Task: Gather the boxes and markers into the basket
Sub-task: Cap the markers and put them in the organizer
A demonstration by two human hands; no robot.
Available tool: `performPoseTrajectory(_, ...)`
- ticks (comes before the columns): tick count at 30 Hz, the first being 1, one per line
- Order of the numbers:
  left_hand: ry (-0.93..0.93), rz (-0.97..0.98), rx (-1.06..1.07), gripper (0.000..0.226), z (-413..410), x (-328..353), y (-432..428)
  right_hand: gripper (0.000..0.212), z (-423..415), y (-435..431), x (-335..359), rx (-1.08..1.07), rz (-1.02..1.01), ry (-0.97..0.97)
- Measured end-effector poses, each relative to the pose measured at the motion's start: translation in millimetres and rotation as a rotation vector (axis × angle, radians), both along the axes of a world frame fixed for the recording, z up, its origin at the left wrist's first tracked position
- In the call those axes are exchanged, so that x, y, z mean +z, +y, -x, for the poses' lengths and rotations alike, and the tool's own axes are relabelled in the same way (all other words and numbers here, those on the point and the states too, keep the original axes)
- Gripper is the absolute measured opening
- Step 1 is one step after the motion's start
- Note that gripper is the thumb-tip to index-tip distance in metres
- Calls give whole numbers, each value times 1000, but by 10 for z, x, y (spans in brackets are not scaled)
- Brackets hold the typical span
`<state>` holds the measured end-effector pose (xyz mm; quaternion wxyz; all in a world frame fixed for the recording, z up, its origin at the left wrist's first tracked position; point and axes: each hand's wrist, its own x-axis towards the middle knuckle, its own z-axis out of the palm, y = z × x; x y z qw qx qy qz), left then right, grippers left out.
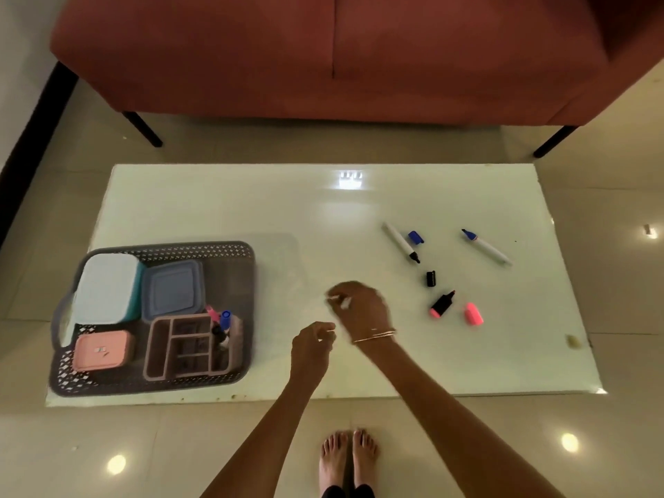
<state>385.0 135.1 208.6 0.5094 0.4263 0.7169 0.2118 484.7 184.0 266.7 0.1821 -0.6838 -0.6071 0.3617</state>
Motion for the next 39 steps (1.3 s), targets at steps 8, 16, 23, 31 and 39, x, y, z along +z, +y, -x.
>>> performPoseTrajectory(8,115,-62,-244,28,-1296,-7,414,32,-2192,-159,-526,-596,197,-184)
performPoseTrajectory(16,381,-155,-522,48,-2108,-452,545,37,-2508,-257,-1034,-412,197,-260)
performPoseTrajectory(23,366,-184,-495,28,-2122,-486,605,19,-2528,-195,-1013,-440,137,-148)
performPoseTrajectory(31,-289,73,-169,37,-1602,9,691,30,-2396,-186,-530,-436,141,244)
performPoseTrajectory(39,-324,49,-178,34,-1102,322,644,39,-1971,-103,-203,-100,128,275)
